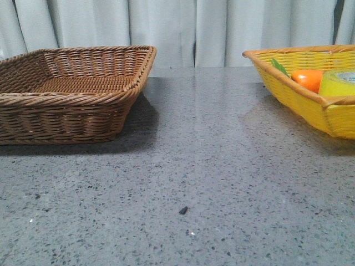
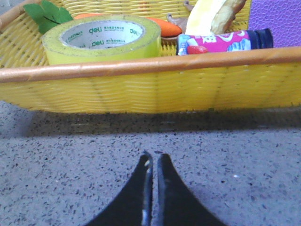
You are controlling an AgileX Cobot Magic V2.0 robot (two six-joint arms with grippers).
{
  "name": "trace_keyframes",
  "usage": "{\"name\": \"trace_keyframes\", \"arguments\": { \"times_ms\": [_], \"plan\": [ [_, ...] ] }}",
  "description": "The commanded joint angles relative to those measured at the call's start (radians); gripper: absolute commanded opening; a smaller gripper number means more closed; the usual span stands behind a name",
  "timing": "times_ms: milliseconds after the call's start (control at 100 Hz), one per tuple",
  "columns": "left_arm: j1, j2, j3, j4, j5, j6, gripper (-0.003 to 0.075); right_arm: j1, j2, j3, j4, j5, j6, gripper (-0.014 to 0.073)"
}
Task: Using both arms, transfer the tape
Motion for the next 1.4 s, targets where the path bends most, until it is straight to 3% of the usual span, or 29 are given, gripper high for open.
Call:
{"name": "trace_keyframes", "arguments": {
  "times_ms": [0, 730, 980, 1390],
  "plan": [
    [0.002, -0.03, 0.009, -0.001, -0.047, -0.005, -0.0021, -0.007, -0.019, 0.021, 0.0, -0.017, -0.007, -0.0074],
    [0.002, -0.03, 0.009, -0.001, -0.047, -0.005, -0.0021, -0.007, -0.019, 0.021, 0.0, -0.017, -0.007, -0.0074],
    [0.002, -0.03, 0.009, 0.044, -0.163, 0.011, -0.0021, -0.007, -0.019, 0.021, 0.0, -0.017, -0.007, -0.0074],
    [0.002, -0.03, 0.009, 0.044, -0.191, 0.011, -0.0021, -0.007, -0.019, 0.021, -0.003, -0.086, -0.007, -0.0074]
  ]
}}
